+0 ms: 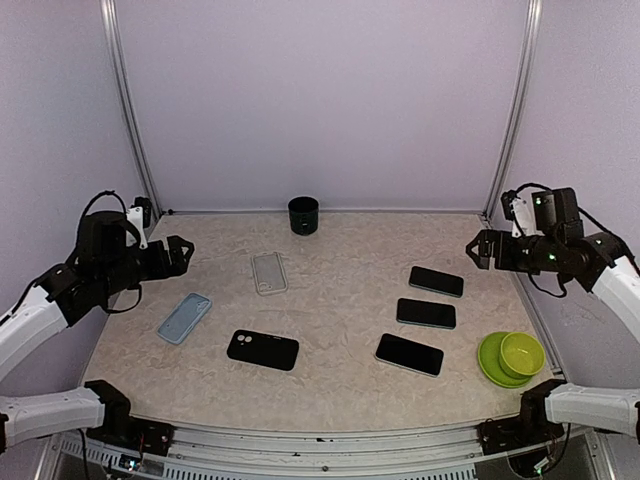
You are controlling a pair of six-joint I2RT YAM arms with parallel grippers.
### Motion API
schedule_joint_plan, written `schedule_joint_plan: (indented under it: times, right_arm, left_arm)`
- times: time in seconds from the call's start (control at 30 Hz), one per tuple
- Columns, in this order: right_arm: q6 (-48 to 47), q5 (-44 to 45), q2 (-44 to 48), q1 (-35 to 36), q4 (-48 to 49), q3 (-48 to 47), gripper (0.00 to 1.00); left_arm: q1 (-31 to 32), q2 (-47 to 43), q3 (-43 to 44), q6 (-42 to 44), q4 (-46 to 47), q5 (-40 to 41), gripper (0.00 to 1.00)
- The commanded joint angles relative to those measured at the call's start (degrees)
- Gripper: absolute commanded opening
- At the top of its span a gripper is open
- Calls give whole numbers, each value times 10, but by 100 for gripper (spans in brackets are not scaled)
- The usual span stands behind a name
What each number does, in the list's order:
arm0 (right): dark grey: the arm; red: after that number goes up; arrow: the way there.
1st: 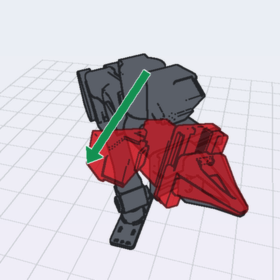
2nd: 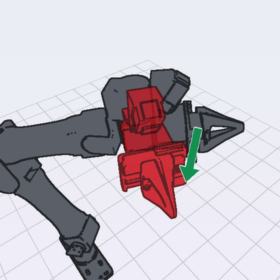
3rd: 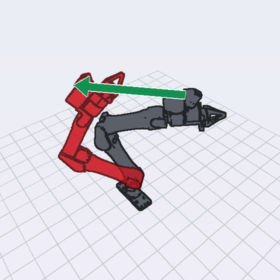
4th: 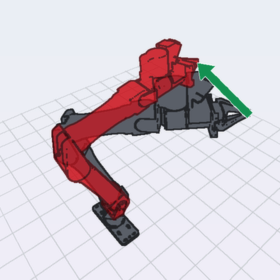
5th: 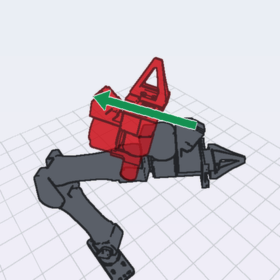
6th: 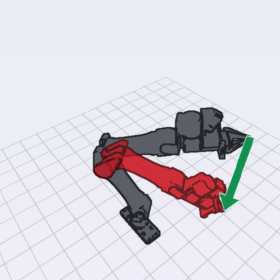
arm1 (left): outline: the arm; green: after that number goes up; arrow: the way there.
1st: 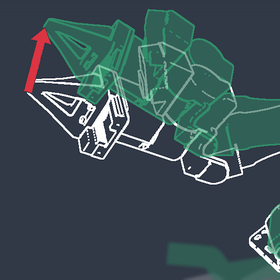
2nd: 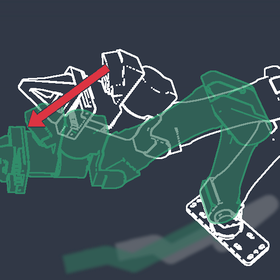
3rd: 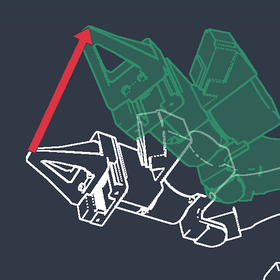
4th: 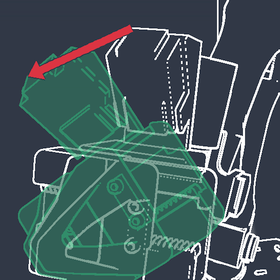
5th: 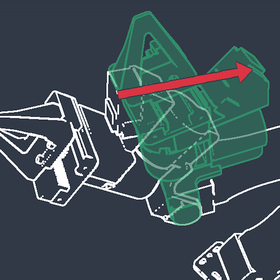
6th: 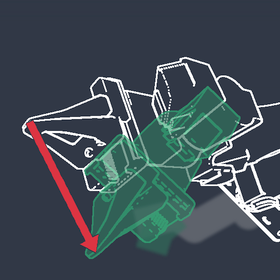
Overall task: Put the phone into the phone case
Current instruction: Pick up the phone at the center of the board.
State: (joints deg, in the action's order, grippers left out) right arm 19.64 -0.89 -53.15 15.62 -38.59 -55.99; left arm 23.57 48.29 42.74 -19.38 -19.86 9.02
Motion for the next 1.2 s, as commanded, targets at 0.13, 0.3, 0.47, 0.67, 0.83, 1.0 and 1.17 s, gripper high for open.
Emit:
schedule_joint_plan:
  times: [0.13,0.3,0.47,0.67,0.83,1.0,1.17]
  right_arm:
    - [21,-20,-35,-4,31,35,99]
    - [25,-39,-50,-4,53,57,99]
    - [31,-46,-67,1,69,75,99]
    - [43,-40,-79,14,83,95,99]
    - [55,-30,-91,23,92,109,99]
    - [65,-23,-106,26,100,119,99]
    - [72,-16,-124,28,115,124,99]
  left_arm:
    - [34,22,-7,-50,3,1,99]
    - [64,37,-11,-72,1,29,99]
    - [91,46,-23,-91,6,45,99]
    - [118,60,-34,-112,10,61,99]
    - [143,69,-43,-128,18,73,99]
    - [158,78,-51,-137,31,77,99]
    - [172,91,-58,-146,49,78,99]
